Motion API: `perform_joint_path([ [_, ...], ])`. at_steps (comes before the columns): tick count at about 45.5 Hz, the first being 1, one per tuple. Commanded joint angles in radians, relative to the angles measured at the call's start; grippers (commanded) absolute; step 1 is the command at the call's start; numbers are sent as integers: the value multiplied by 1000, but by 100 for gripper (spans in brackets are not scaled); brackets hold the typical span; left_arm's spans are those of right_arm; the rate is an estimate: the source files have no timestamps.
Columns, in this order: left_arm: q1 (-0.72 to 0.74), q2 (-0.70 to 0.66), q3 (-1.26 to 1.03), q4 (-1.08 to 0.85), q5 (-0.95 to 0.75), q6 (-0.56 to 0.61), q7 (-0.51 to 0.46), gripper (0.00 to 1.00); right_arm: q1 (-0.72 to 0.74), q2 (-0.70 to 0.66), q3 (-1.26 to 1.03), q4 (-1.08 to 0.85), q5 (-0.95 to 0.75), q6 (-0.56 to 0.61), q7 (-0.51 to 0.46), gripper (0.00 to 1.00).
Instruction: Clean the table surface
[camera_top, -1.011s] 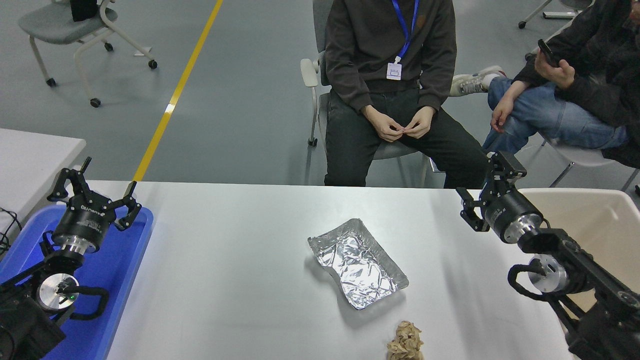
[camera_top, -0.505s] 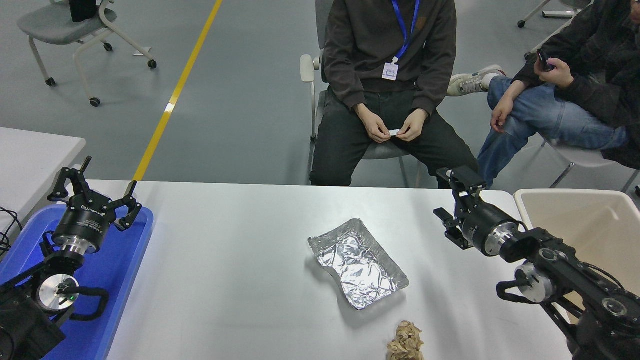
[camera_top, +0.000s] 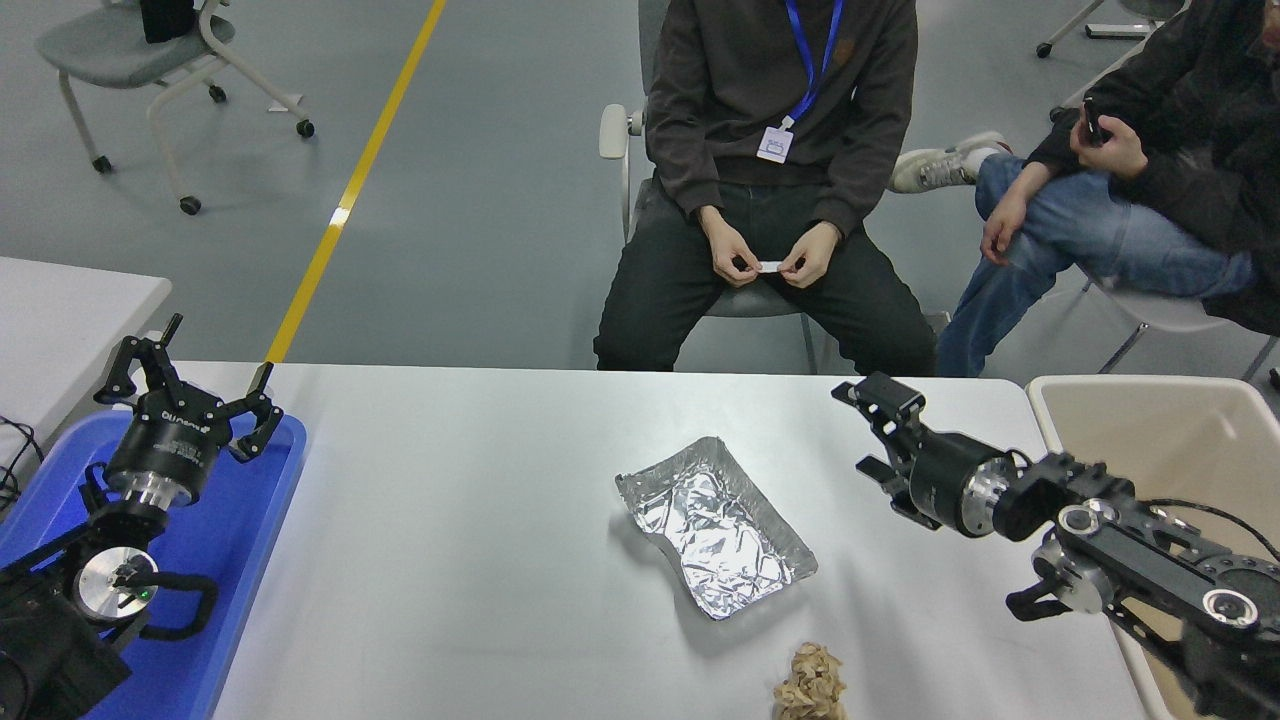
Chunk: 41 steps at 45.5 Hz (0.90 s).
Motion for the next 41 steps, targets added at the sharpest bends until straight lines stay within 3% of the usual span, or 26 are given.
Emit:
perform_joint_path([
  [1,0,0,0,0,0,0,0,100,171,-46,-259,1,-34,15,-66,100],
  [20,0,0,0,0,0,0,0,100,349,13,-556,-33,-204,5,-55,100],
  [35,0,0,0,0,0,0,0,100,466,63,-582,-16,-209,17,28,100],
  [41,0,0,0,0,0,0,0,100,490,109,-589,-13,-211,93,61,100],
])
